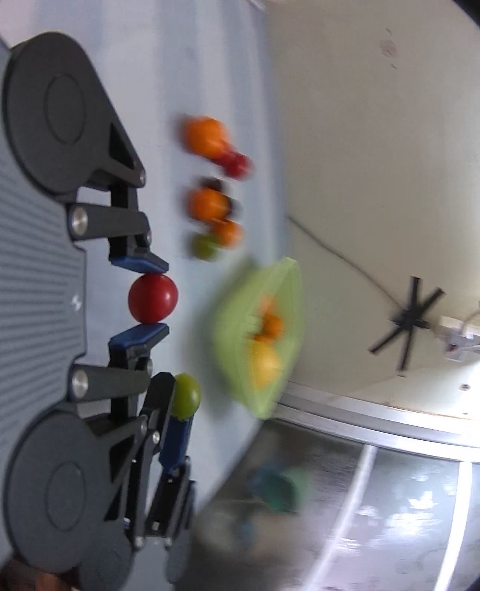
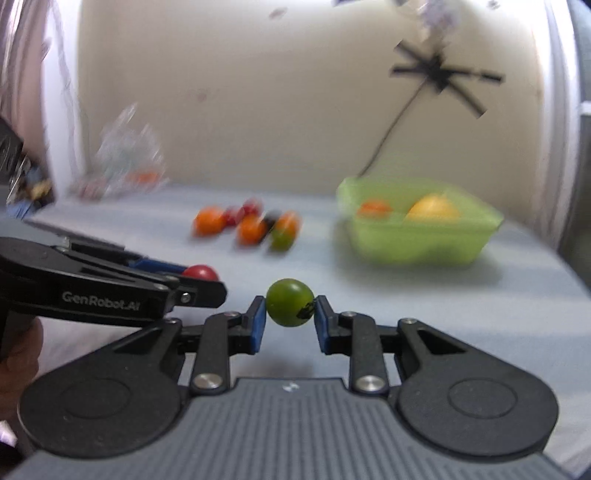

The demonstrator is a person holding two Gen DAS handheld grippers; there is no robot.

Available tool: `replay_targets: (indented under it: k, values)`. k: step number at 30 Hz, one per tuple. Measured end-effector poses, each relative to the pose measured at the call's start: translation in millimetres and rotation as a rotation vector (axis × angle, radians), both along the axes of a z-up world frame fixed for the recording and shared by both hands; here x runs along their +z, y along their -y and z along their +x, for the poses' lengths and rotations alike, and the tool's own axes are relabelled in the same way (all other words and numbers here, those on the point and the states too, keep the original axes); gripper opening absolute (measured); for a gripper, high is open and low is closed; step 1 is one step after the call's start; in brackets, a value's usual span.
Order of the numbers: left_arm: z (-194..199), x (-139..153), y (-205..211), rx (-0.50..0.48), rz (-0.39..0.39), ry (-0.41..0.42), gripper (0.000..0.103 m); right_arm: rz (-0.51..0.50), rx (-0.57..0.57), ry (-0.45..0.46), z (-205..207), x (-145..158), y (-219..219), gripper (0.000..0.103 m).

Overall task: Organize fruits
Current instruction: 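Carry both tomatoes over the green basket and open both grippers, then grasp an orange cherry tomato with the right gripper while the left gripper grasps a tangerine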

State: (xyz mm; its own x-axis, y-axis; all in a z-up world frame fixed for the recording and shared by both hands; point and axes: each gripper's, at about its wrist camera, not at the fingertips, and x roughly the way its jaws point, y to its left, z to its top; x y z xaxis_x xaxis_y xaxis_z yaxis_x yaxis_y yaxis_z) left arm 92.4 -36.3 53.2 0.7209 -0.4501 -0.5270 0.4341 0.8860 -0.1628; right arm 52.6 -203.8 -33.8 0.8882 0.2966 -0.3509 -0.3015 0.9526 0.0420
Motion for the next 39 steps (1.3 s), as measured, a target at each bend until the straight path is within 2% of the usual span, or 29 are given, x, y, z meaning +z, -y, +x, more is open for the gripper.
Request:
replay_targets:
  k: [3, 5, 9, 12, 15, 19, 20, 21, 22, 25, 28, 29, 31, 33, 34, 36, 39]
  values:
    - [37.1, 21.4, 13.0, -0.020, -0.055, 0.031, 0.031, 0.022, -0.082, 0.086, 19.0, 19.8, 16.5, 0.031]
    - [69.7, 27.1, 23.2, -0.038, -0.094, 0.002, 0.031, 0.025, -0.133, 0.115, 37.6, 26.3, 25.0, 0.031]
    - [129.9, 18.7, 42.5, -0.026, -0.127, -0.092, 0.031, 0.014, -0.190, 0.124, 72.5, 26.7, 32.0, 0.031]
    - [153.1, 6.6, 53.2, -0.018, -0.131, -0.138, 0.030, -0.027, -0.208, 0.122, 88.7, 21.6, 28.4, 0.031]
    - [162.1, -0.2, 61.9, -0.016, -0.124, -0.150, 0.031, -0.057, -0.211, 0.120, 95.4, 14.8, 21.5, 0.032]
    - [158.8, -0.9, 68.3, -0.017, -0.124, -0.141, 0.045, -0.061, -0.214, 0.123, 94.8, 7.2, 20.5, 0.032]
    - [156.8, -0.1, 67.4, -0.016, -0.125, -0.134, 0.049, -0.059, -0.215, 0.129, 94.5, 7.4, 21.0, 0.038]
    - [154.3, 1.1, 66.6, -0.013, -0.123, -0.125, 0.050, -0.057, -0.214, 0.137, 96.1, 8.2, 21.6, 0.049]
    - [153.2, 3.7, 63.9, -0.008, -0.123, -0.123, 0.050, -0.053, -0.215, 0.152, 94.2, 8.7, 21.9, 0.052]
    - [142.1, 16.8, 43.9, 0.005, -0.171, -0.110, 0.050, -0.050, -0.221, 0.187, 90.0, 12.8, 19.8, 0.052]
    - [118.4, 36.2, 3.6, 0.028, -0.246, -0.053, 0.050, -0.005, -0.221, 0.213, 77.7, 19.5, 22.3, 0.049]
    - [107.9, 41.9, -15.3, 0.047, -0.272, -0.029, 0.050, 0.010, -0.218, 0.224, 72.2, 22.3, 22.6, 0.042]
    - [87.5, 48.3, -52.9, 0.105, -0.298, 0.018, 0.050, 0.042, -0.199, 0.241, 59.6, 28.3, 21.2, 0.037]
    - [70.6, 47.1, -84.4, 0.193, -0.276, 0.056, 0.050, 0.075, -0.149, 0.234, 51.7, 30.9, 16.9, 0.035]
    - [63.2, 43.1, -98.4, 0.247, -0.241, 0.066, 0.050, 0.088, -0.106, 0.216, 48.5, 30.6, 12.0, 0.035]
    - [55.6, 30.4, -116.7, 0.322, -0.178, 0.048, 0.050, 0.078, -0.036, 0.165, 50.3, 25.6, -0.2, 0.035]
    - [50.7, 2.9, -129.5, 0.368, -0.109, -0.006, 0.050, 0.043, 0.051, 0.077, 56.8, 12.7, -24.0, 0.035]
